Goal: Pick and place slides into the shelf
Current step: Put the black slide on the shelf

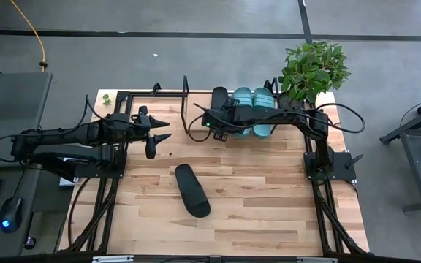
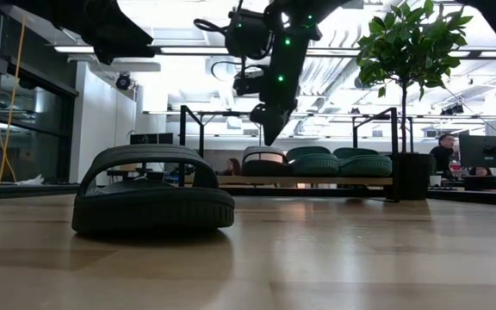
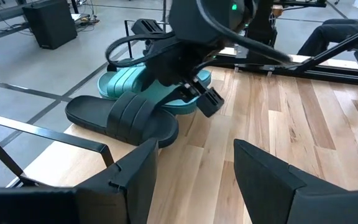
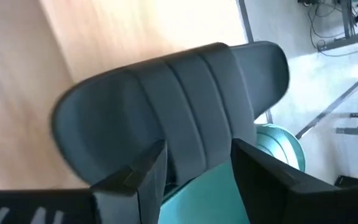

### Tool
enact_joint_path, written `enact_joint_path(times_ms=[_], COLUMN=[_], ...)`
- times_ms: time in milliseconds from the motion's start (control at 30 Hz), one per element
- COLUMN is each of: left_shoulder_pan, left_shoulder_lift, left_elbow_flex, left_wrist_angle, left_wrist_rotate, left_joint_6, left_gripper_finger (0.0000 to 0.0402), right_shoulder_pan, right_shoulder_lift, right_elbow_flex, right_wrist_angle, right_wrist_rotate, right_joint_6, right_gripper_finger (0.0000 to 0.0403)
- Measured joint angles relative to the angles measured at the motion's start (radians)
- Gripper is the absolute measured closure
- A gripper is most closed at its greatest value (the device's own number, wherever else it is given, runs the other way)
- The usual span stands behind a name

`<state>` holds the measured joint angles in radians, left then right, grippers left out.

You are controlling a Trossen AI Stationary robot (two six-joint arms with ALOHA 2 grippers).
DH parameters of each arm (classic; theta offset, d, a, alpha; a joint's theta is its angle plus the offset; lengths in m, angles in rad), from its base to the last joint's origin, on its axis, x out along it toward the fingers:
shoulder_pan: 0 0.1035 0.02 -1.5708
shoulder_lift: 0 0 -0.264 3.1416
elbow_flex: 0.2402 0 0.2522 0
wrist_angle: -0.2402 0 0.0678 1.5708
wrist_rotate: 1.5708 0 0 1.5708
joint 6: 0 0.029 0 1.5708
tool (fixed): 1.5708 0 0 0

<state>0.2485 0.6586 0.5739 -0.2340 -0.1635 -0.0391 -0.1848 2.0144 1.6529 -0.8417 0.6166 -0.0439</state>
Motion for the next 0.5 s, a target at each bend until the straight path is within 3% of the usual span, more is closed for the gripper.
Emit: enact_joint_path(times_ms=[233, 500], left_shoulder_pan=[0.000, 0.000], left_shoulder_lift=[0.000, 0.000], left_elbow_flex=[0.000, 0.000], left_wrist_angle=[-0.002, -0.002], left_wrist_rotate=[0.050, 0.079], left_joint_6=[-0.011, -0.027], left_gripper_finger=[0.0208, 0.0208], right_shoulder_pan=[0.036, 0.108], right_shoulder_lift=[0.000, 0.000], right_elbow_flex=[0.000, 0.000], right_wrist_angle=[0.024, 0.135], right_wrist_rotate=[-0.004, -0.131], right_joint_6=[0.002, 0.000], right_gripper_finger=[0.0237, 0.0237])
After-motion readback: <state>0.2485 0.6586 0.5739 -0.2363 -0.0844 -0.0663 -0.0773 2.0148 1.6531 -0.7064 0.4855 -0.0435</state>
